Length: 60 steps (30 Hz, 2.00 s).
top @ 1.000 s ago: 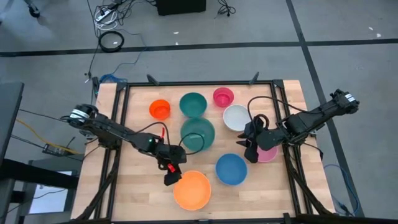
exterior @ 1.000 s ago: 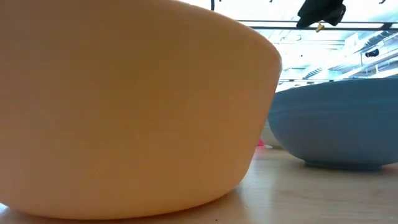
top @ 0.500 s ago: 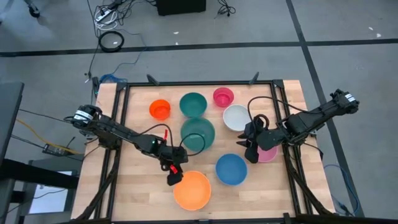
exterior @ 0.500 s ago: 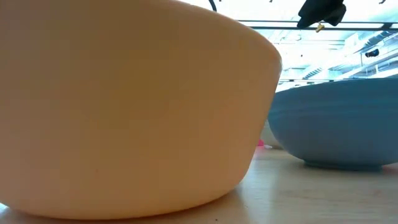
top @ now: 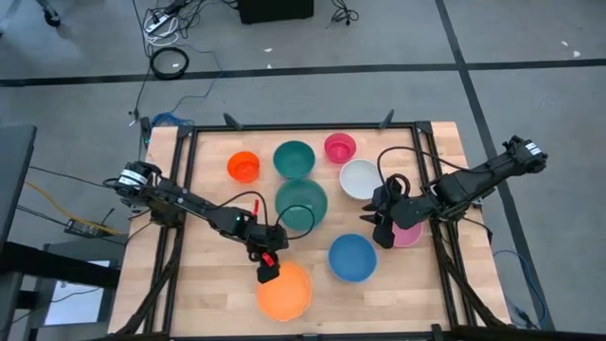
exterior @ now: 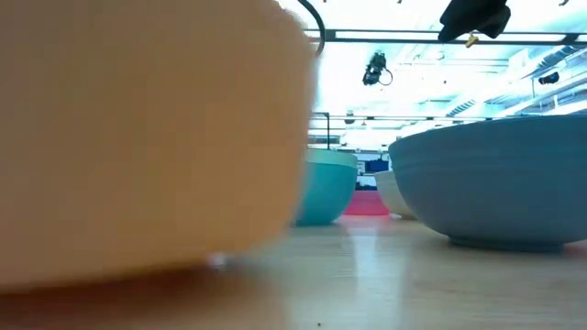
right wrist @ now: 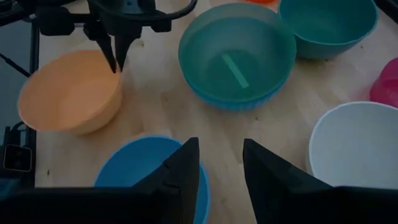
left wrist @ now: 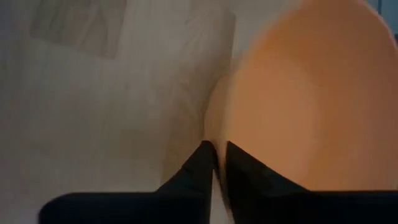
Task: Nest bowls inside each other
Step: Stack the yellow bowl on top of the light green bowl
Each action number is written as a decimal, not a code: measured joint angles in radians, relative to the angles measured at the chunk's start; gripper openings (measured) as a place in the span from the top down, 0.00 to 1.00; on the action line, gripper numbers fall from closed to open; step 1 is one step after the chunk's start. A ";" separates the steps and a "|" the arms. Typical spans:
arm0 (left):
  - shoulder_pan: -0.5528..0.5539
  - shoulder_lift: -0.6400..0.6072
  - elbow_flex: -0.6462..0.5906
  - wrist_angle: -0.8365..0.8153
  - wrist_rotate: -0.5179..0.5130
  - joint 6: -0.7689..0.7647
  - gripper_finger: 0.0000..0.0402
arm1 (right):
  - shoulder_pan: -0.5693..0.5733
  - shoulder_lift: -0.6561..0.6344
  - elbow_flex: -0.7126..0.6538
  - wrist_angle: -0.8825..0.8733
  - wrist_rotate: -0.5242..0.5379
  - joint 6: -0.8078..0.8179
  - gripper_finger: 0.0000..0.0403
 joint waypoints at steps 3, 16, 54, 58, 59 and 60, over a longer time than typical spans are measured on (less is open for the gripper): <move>0.000 0.001 0.000 -0.005 0.000 0.020 0.97 | 0.000 0.000 0.000 0.001 0.000 0.000 0.72; 0.011 -0.072 0.108 -0.196 -0.093 0.132 0.98 | -0.003 0.000 0.000 -0.002 0.001 -0.002 0.72; 0.566 -0.042 0.508 -0.531 -0.159 0.678 0.98 | -0.005 0.000 0.000 -0.005 0.106 0.000 0.72; 0.567 0.015 0.506 -0.526 -0.164 0.675 0.97 | -0.005 0.000 0.000 -0.005 0.106 0.000 0.72; 0.567 0.031 0.505 -0.523 -0.166 0.675 0.97 | -0.005 0.000 0.000 -0.005 0.106 0.000 0.72; 0.567 0.042 0.506 -0.518 -0.168 0.674 0.97 | -0.005 0.000 0.000 -0.005 0.106 0.000 0.72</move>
